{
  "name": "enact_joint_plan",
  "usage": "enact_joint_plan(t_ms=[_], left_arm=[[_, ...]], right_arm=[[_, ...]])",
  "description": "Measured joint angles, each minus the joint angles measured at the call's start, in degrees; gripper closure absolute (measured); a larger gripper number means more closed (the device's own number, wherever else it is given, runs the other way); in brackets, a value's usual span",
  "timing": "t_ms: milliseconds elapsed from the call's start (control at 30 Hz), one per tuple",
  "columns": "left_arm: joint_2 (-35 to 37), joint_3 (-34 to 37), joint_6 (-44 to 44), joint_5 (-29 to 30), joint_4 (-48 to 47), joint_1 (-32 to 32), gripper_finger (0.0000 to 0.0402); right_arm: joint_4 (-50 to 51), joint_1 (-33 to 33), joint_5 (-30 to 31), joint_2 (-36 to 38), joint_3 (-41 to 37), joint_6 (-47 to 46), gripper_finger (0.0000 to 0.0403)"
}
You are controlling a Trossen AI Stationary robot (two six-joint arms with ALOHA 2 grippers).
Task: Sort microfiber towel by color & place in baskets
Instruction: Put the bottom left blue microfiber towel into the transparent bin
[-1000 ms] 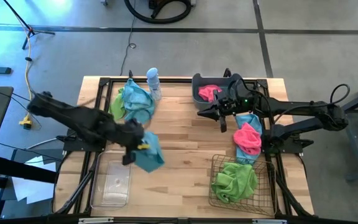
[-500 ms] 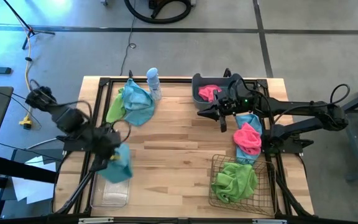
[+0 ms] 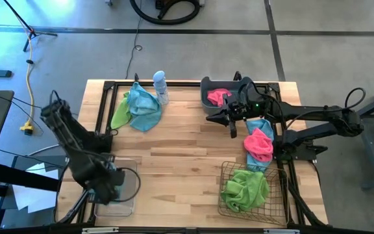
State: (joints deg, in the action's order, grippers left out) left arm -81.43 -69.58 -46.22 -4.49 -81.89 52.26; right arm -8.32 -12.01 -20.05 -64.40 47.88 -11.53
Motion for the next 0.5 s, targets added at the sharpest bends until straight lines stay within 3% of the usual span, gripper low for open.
enact_joint_plan(t_ms=[133, 333, 500], left_arm=[[-3.0, -0.5, 4.1, 1.6, 0.5, -2.0, 0.0401], [-3.4, -3.4, 6.0, 11.3, 4.6, -3.2, 0.0401], [-3.3, -3.4, 4.4, 12.0, 1.9, -2.2, 0.0401]], right_arm=[[0.0, 0.0, 0.0, 0.0, 0.0, -0.2, 0.0403], [0.0, 0.0, 0.0, 0.0, 0.0, -0.4, 0.0403], [0.1, 0.0, 0.0, 0.0, 0.0, -0.4, 0.0402]])
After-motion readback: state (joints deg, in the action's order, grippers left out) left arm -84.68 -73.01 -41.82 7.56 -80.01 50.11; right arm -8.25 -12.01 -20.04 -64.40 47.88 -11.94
